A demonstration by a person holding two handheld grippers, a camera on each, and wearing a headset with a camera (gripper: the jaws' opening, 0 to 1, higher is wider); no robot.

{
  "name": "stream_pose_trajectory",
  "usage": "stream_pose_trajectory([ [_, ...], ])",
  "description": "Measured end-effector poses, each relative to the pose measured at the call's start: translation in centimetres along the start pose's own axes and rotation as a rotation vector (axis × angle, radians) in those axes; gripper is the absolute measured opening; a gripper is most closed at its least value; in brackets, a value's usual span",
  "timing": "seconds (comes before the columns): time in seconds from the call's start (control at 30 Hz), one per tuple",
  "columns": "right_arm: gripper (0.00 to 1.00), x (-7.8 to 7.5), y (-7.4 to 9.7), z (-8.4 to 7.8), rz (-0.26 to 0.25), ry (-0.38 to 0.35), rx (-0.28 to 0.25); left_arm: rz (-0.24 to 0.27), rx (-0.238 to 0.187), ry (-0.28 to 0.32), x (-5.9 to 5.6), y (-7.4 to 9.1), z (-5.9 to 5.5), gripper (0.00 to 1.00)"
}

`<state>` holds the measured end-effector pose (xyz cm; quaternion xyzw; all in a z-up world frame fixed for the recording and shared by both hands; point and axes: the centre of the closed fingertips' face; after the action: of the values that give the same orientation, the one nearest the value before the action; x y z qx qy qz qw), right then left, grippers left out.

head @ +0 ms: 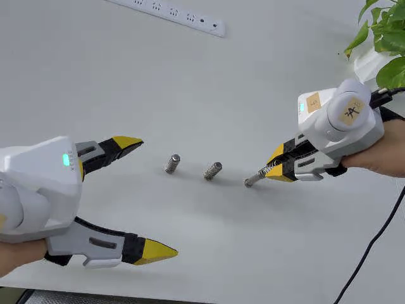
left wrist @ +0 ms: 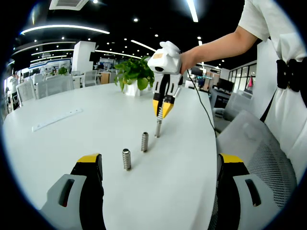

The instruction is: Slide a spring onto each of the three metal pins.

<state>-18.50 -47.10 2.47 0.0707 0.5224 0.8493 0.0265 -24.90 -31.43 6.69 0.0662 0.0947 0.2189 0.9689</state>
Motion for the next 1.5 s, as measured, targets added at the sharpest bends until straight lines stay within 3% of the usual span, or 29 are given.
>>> stream_pose_trajectory([
  [0.4, 0.07, 0.7, -0.9, 0.1, 0.003, 0.011, 0.015, -0.003, 0.004, 0.004, -0.1, 0.1, -0.1, 0.99],
  [1.5, 0.08, -0.2, -3.7, -1.6, -0.008, 0.023, 0.03, -0.003, 0.006, 0.018, -0.2, -0.1, -0.4, 0.98],
])
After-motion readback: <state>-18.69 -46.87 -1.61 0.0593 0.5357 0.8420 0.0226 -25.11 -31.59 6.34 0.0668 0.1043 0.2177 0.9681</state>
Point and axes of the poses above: the centre of the closed fingertips' face, and the gripper's own axes: y roughly backward along the fingers, x roughly to its left, z roughly out of its top, and after that the axes turned 10 degrees about -x, right-handed
